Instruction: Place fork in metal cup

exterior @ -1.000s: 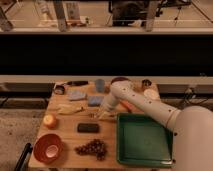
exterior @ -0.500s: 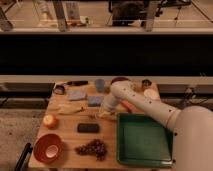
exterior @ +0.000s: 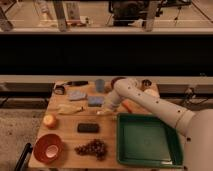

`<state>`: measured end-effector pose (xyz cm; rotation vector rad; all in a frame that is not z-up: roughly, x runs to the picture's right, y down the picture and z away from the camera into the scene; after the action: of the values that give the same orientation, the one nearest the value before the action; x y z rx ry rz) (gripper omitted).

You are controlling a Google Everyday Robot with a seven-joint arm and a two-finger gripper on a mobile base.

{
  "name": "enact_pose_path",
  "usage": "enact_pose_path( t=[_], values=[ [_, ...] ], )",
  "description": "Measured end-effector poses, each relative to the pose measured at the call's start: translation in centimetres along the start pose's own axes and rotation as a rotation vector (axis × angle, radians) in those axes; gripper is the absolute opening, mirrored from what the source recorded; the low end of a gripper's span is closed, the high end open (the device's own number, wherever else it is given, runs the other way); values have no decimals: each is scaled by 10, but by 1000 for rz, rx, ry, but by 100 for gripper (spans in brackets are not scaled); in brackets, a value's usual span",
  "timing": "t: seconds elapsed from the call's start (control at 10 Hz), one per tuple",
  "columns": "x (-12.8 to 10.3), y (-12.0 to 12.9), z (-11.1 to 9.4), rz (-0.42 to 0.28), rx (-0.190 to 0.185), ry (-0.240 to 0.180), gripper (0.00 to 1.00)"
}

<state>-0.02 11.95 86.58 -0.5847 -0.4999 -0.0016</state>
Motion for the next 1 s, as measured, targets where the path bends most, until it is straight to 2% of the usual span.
enact_pose_path(
  t=[0.4,0.7,1.0],
  values=[
    [-6,-3,-21,-24,39,3,0],
    [-10,-7,-45,-40,70,2,0],
    [-5,-9,-76,-40,117,17,0]
  ],
)
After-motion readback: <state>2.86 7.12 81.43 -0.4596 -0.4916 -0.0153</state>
